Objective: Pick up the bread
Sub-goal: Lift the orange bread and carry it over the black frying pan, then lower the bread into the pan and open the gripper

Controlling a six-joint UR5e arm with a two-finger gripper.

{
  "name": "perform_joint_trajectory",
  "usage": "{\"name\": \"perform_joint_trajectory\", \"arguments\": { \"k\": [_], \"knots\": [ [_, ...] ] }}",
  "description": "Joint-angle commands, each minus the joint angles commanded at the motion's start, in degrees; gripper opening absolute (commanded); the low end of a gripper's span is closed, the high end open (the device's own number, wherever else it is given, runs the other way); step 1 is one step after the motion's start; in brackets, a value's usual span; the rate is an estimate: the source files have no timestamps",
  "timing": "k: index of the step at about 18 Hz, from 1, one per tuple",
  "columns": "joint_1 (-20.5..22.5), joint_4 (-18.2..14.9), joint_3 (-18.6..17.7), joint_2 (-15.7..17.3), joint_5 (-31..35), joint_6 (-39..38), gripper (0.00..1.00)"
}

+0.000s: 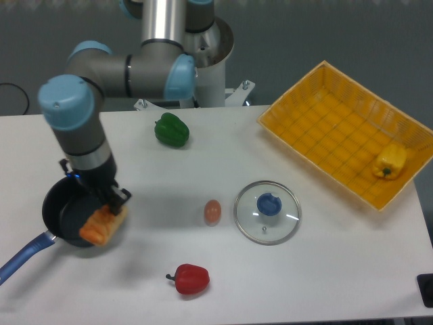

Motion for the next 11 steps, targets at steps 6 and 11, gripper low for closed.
{"name": "perform_joint_trajectory", "arguments": {
  "k": [6,11],
  "knots": [
    [-2.20,-4.84,-0.79,-0.17,0.00,0.00,0.32],
    [-3.78,-4.31,-1.06,-1.67,-0.09,0.00,0.34]
  ]
}}
